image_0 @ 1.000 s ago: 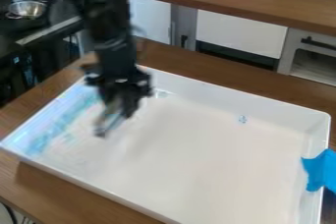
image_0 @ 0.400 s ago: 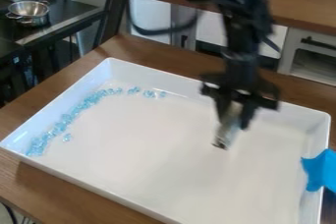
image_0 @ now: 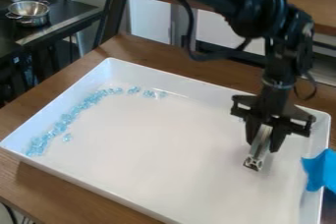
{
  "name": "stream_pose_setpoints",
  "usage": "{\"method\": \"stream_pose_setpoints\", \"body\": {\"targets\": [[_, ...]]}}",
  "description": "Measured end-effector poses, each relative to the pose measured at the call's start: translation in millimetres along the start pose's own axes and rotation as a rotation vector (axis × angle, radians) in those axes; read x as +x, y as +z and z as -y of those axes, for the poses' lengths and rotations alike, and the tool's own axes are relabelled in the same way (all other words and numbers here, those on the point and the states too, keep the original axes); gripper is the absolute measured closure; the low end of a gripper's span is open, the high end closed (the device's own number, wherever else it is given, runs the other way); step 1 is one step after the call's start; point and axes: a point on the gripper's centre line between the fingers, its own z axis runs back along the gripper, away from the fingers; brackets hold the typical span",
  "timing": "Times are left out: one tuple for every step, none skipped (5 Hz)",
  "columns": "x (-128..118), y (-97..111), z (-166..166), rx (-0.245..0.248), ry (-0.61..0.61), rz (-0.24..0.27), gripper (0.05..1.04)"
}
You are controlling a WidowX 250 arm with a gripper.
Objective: Sweep into pile
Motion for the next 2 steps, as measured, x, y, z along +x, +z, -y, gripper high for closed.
{"method": "stream_pose_setpoints", "body": {"targets": [[-0.5, -7.5, -2.0, 0.016, -0.01, 0.01, 0.693], [-3.2, -9.0, -19.8, 0.017, -0.01, 0.015, 0.693]]}}
